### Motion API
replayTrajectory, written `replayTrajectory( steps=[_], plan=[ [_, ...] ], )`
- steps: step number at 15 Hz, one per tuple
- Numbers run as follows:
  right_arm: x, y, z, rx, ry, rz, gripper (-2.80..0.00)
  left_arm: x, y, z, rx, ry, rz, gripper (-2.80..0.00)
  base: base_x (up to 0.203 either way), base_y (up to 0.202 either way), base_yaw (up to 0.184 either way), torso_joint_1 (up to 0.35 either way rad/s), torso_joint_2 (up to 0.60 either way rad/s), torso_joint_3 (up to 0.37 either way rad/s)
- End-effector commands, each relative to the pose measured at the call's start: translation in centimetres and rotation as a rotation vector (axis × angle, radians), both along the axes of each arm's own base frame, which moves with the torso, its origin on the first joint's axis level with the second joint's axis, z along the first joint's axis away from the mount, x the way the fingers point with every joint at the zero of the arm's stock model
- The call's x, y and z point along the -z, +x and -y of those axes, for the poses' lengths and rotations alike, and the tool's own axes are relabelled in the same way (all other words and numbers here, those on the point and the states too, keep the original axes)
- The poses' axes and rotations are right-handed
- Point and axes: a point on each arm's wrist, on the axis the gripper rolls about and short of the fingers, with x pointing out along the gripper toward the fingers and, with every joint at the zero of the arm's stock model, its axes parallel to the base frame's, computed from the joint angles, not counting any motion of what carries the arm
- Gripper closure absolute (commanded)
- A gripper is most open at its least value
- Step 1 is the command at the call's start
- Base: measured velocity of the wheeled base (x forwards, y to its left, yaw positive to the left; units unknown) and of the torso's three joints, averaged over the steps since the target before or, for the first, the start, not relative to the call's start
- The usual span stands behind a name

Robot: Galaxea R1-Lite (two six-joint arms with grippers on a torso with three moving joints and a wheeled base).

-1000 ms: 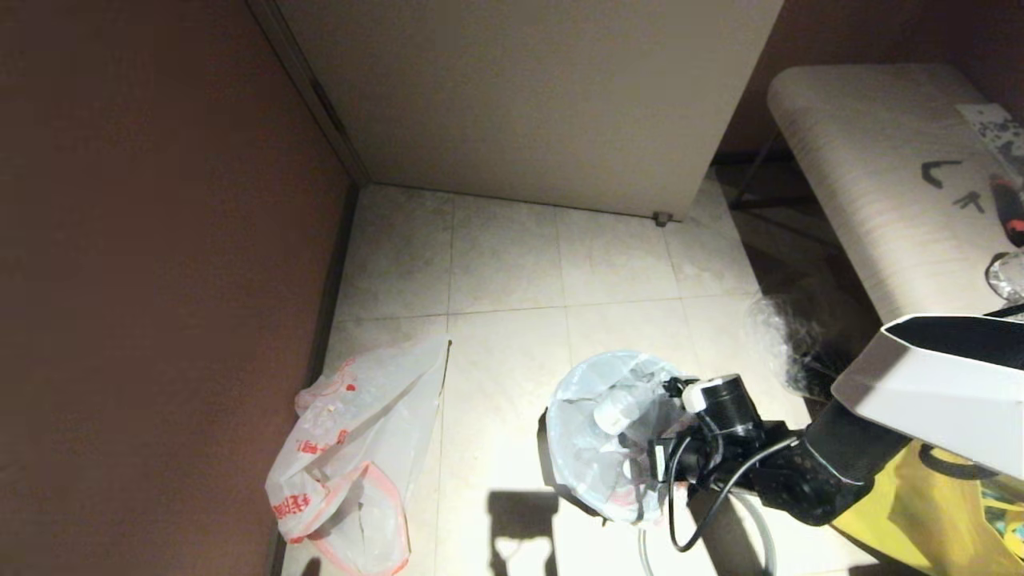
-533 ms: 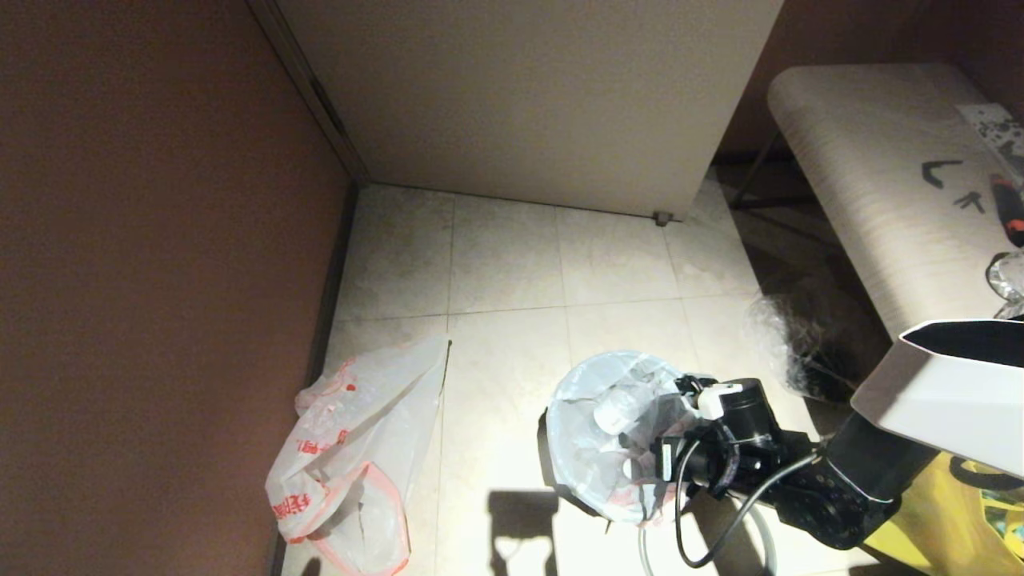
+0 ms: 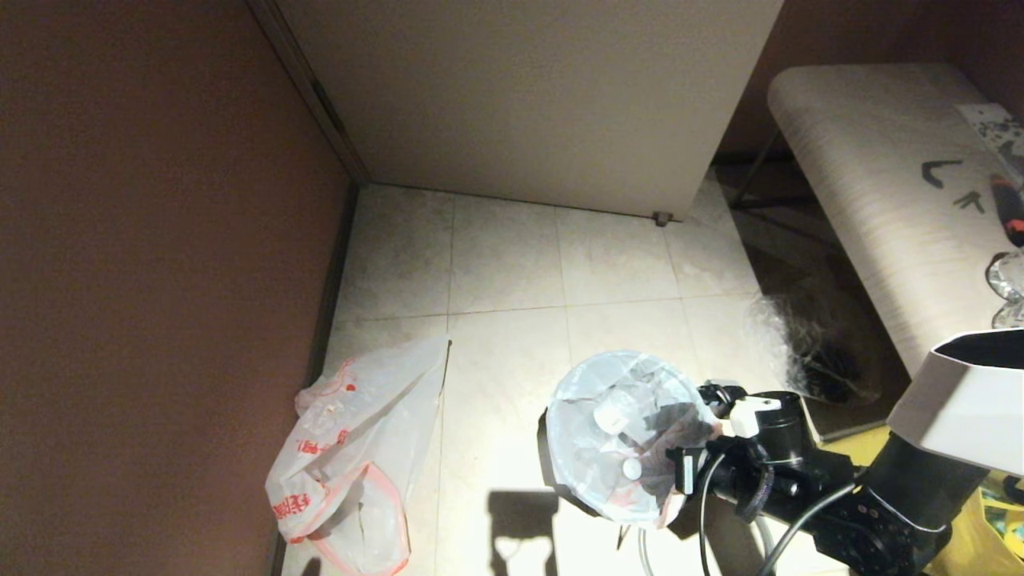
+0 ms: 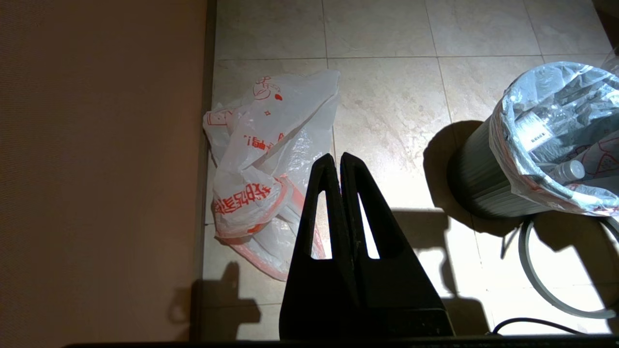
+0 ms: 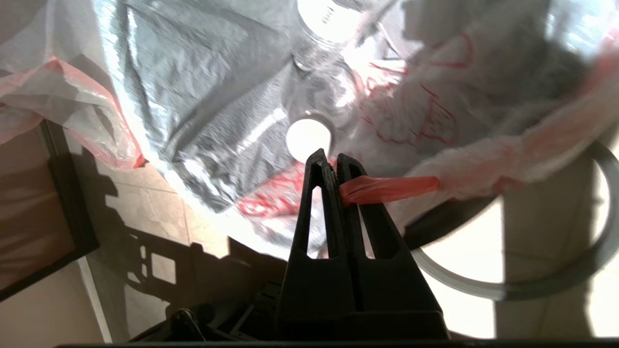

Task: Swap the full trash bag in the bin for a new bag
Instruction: Place the trash bag on the floor

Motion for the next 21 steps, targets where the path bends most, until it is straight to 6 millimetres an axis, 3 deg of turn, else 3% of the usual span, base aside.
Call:
replayTrajectory(
  steps=[1, 21],
  plan=[
    [-0.2, -0.4, 0.4, 0.006, 0.005, 0.006, 0.0, 0.0, 0.0, 0.0, 0.0, -0.001, -0.001, 0.0, 0.0, 0.0, 0.0, 0.0, 0.0, 0.0],
    [-0.9, -2.8, 1.7, 0.002, 0.027, 0.075, 0.0, 0.0, 0.0, 0.0, -0.001, -0.001, -0.001, 0.0, 0.0, 0.0, 0.0, 0.0, 0.0, 0.0]
  ],
)
